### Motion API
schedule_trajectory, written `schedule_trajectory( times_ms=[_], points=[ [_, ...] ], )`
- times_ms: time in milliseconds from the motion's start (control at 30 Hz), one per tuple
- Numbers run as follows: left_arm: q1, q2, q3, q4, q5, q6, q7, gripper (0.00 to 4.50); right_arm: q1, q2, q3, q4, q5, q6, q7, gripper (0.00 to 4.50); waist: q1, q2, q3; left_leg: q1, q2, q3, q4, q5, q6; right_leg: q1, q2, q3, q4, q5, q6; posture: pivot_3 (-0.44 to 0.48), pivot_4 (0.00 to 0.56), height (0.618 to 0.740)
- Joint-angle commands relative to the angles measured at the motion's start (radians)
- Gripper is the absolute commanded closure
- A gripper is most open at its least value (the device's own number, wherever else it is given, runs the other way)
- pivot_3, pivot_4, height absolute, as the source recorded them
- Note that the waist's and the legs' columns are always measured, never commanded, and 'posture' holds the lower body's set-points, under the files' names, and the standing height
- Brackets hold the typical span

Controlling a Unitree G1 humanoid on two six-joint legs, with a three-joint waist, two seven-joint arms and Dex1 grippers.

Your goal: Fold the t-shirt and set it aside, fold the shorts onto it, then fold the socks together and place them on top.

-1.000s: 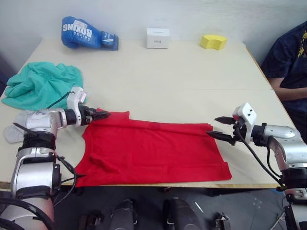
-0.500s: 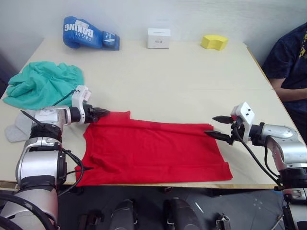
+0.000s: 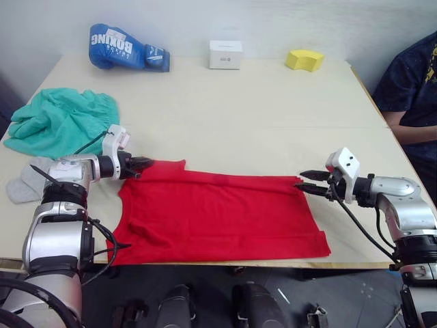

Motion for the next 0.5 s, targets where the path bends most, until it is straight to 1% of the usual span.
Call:
schedule_trajectory(
  times_ms=[33,67,100,300,433,500],
  points=[
    [-0.005,0.024,0.024,-0.041,-0.014,0.0,-0.008,4.5,-0.004,-0.003,0.001,-0.002,0.0,-0.023,0.016,4.08,0.001,0.0,0.0,0.0,0.0,0.0,0.0,0.0,0.0,0.0,0.0,0.0,0.0,0.0,0.0,0.0,0.15,0.74],
    [-0.002,0.028,0.021,-0.049,-0.014,0.003,-0.019,4.5,-0.002,-0.003,0.0,-0.003,0.0,-0.024,0.02,4.39,0.001,0.0,0.0,0.0,0.0,0.0,0.0,0.0,0.0,0.0,0.0,0.0,0.0,0.0,0.0,0.0,0.15,0.74],
    [0.0,0.031,0.019,-0.054,-0.013,0.003,-0.027,4.5,-0.002,-0.003,0.0,-0.002,0.0,-0.025,0.023,4.45,0.0,0.0,0.0,0.0,0.0,0.0,0.0,0.0,0.0,0.0,0.0,0.0,0.0,0.0,0.0,0.0,0.15,0.74],
    [0.016,0.058,0.017,-0.085,-0.014,-0.03,-0.079,4.5,0.004,-0.008,-0.012,0.001,0.007,-0.032,0.035,4.45,-0.001,0.0,0.0,0.0,0.0,0.0,0.0,0.0,0.0,0.0,0.0,0.0,0.0,0.0,0.0,0.0,0.15,0.74],
    [0.047,0.067,0.036,-0.132,-0.032,-0.107,-0.109,4.5,0.02,-0.002,-0.045,-0.028,0.034,-0.082,0.041,4.45,0.0,0.0,0.0,0.0,0.0,0.0,0.0,0.0,0.0,0.0,0.0,0.0,0.0,0.0,0.0,0.0,0.15,0.74],
    [0.073,0.07,0.054,-0.182,-0.053,-0.143,-0.128,4.5,0.032,-0.011,-0.057,-0.054,0.05,-0.09,0.052,4.45,-0.001,0.0,0.0,0.0,0.0,0.0,0.0,0.0,0.0,0.0,0.0,0.0,0.0,0.0,0.0,0.0,0.15,0.74]
  ],
)
